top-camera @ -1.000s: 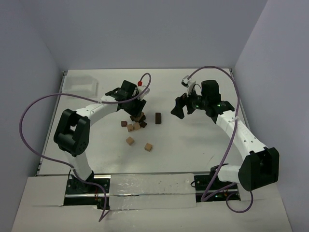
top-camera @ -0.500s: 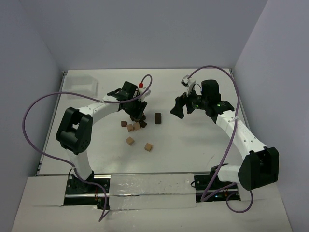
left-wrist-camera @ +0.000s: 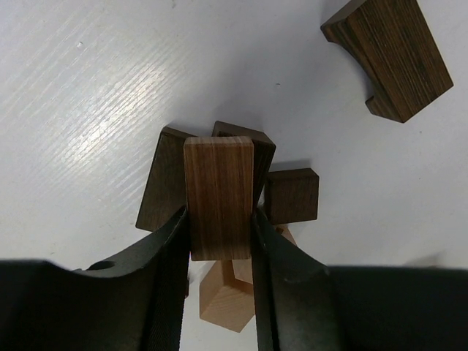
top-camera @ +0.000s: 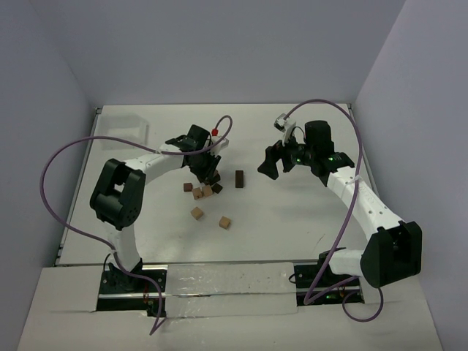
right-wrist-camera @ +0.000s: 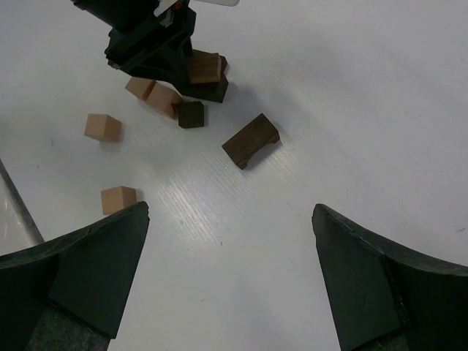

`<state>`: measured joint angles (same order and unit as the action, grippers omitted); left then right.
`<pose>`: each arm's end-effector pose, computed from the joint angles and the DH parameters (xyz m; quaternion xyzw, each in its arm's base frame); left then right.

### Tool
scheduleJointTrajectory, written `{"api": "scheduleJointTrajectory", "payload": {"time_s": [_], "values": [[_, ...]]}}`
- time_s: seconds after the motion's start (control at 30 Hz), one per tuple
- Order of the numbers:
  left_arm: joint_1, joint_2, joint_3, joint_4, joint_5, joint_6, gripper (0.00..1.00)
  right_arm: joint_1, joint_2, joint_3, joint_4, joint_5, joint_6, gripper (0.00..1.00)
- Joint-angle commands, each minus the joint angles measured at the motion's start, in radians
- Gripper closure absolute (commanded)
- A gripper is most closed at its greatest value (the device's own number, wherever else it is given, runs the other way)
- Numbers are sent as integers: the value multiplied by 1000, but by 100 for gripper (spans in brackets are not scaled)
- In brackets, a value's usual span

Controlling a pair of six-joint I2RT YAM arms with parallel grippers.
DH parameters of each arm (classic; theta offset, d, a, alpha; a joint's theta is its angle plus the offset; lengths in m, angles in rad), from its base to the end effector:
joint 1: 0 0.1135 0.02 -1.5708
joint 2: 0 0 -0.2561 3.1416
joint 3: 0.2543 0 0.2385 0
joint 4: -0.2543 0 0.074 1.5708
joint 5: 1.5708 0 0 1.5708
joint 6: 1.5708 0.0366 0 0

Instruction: Build the wood block tower

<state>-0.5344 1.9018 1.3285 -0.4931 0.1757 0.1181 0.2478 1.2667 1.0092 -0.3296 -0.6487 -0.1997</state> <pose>0.3262 -0.2005 0.1846 0.3299 0.9067 -0.1345 0.2256 0.2541 0.0871 0.2999 -0.3321 0.7813 0.2916 0.4407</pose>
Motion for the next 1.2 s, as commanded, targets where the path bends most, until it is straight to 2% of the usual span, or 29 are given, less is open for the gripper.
{"api": "scheduleJointTrajectory", "payload": {"time_s": [0.0,0.03,0.1,0.13,0.23,0.37,0.53,0.63,0.67,0.8,0.93,1.03,1.13,1.17], "values": [[32,-66,23,2,10,-1,74,-8,3,28,32,-22,-3,0],[44,-74,18,2,12,-2,78,-8,3,27,34,-22,-2,0],[82,-102,1,-3,17,0,92,-7,5,26,39,-26,1,0],[103,-111,-10,-6,15,6,95,-8,6,25,40,-27,3,0],[147,-120,-49,-4,3,22,98,-8,8,25,40,-32,5,0],[192,-113,-104,12,-34,56,96,-8,8,22,39,-34,3,0],[191,-105,-173,22,-50,83,91,-8,10,23,31,-31,-10,0],[191,-106,-200,28,-66,91,85,-7,8,19,33,-25,-15,0],[191,-107,-202,28,-68,91,74,-7,8,17,35,-25,-14,0],[190,-137,-170,10,-59,73,45,-7,10,14,44,-22,-3,0],[162,-191,-124,-2,-38,67,40,-7,2,5,57,-20,5,0],[69,-232,-115,20,-106,85,38,-7,-1,-1,57,-16,5,0],[8,-248,-99,33,-81,88,39,-7,-7,-11,64,-14,8,0],[-1,-248,-86,36,-67,92,43,-7,-9,-12,67,-14,9,0]]}}
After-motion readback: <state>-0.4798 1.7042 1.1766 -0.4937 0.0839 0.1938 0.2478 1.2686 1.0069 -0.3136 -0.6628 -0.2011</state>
